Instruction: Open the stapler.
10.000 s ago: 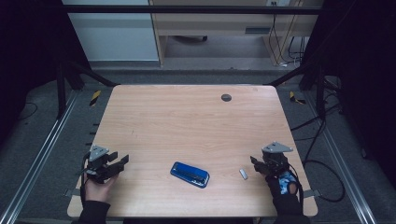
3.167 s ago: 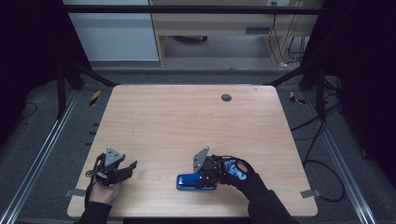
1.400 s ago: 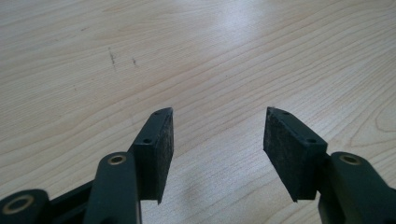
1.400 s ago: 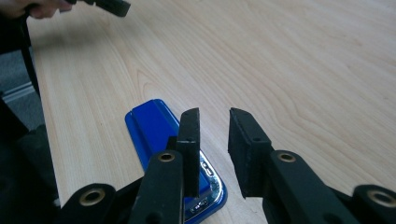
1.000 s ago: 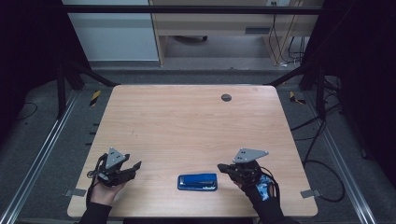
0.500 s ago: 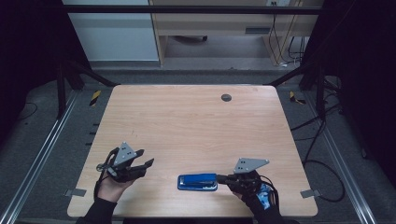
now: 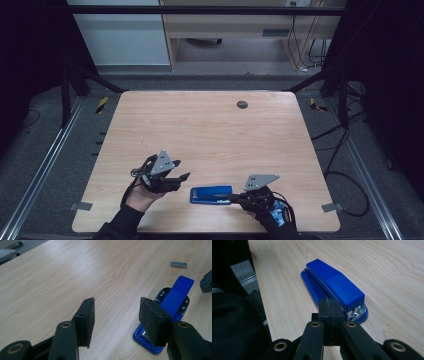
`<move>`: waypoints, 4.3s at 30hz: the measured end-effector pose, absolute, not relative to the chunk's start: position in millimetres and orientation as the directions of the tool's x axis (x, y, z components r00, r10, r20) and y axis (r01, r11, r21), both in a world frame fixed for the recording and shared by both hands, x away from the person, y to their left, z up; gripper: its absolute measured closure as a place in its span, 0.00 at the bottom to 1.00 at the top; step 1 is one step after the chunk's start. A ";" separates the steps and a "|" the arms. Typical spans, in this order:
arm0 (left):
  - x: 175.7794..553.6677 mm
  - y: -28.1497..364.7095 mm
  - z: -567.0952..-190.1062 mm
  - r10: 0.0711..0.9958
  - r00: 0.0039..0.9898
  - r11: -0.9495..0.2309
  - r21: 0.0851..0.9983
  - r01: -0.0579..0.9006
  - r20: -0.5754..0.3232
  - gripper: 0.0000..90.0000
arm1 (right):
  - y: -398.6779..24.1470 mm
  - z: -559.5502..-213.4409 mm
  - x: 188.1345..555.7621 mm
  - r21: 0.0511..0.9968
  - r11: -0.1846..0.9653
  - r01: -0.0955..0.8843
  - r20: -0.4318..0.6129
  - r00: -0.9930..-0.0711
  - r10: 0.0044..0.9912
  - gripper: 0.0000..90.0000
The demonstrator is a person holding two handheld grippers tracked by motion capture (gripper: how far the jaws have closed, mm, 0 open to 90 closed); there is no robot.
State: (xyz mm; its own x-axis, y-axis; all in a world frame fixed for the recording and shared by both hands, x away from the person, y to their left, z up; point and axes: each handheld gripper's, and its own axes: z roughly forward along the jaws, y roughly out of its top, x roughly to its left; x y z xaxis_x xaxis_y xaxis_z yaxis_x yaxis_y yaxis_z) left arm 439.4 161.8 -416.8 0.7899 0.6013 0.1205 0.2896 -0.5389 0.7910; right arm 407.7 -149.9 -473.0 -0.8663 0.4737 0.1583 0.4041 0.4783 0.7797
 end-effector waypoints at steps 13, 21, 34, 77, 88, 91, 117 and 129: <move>441.1 136.1 -416.5 0.518 0.847 -0.595 0.763 0.253 0.123 0.54 | -147.5 -481.0 409.0 0.754 0.505 0.420 0.157 -0.862 0.482 1.00; 439.3 122.7 -416.1 0.465 0.878 -0.628 0.742 0.234 0.117 0.53 | -146.3 -483.2 410.9 0.748 0.509 0.426 0.159 -0.859 0.486 1.00; 439.0 98.6 -424.6 0.373 0.921 -0.703 0.683 0.199 0.115 0.51 | -144.7 -484.4 411.9 0.739 0.522 0.427 0.148 -0.858 0.492 1.00; 454.6 47.9 -451.5 0.153 0.984 -0.861 0.500 0.088 0.090 0.66 | -142.4 -486.9 411.4 0.729 0.534 0.428 0.116 -0.846 0.520 1.00; 458.2 45.1 -454.3 0.140 0.988 -0.860 0.502 0.087 0.069 0.67 | -140.7 -487.8 412.3 0.728 0.537 0.426 0.111 -0.846 0.521 1.00; 458.7 43.4 -455.1 0.134 0.988 -0.864 0.496 0.080 0.072 0.67 | -139.9 -488.3 412.4 0.731 0.533 0.425 0.113 -0.847 0.520 1.00; 462.3 39.8 -452.4 0.056 0.995 -0.890 0.455 0.015 0.078 0.71 | -140.0 -489.8 410.6 0.742 0.514 0.430 0.107 -0.833 0.543 1.00; 463.9 43.2 -452.7 0.053 0.997 -0.877 0.480 0.019 0.056 0.72 | -139.7 -489.9 410.7 0.741 0.510 0.437 0.115 -0.831 0.545 1.00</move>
State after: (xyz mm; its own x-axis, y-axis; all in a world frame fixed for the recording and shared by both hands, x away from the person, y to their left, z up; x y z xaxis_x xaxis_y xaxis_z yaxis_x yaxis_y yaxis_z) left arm 463.9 43.2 -452.7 0.9970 0.0525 0.0563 0.0191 -0.8771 0.4800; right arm 410.7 -139.7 -489.9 -0.8307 0.5447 0.1148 0.4369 0.5100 0.7409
